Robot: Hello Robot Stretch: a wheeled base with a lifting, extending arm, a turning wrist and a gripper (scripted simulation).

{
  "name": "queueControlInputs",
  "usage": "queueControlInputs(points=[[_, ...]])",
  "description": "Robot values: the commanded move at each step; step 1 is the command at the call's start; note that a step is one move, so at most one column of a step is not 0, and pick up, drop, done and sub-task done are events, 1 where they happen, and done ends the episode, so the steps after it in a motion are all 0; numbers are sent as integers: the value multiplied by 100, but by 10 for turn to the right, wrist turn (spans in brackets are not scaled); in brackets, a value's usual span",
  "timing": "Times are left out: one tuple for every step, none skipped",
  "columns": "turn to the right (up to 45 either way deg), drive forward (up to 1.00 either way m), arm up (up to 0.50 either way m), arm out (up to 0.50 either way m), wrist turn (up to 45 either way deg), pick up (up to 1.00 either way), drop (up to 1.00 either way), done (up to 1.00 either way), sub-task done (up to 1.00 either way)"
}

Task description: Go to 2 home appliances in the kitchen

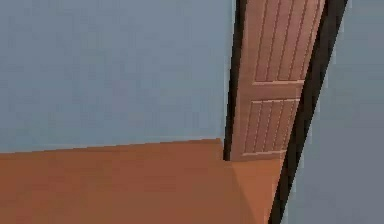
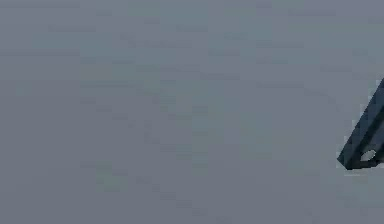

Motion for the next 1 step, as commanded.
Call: queueControlInputs(points=[[0, 100, 0, 0, 0, 0, 0, 0, 0]])
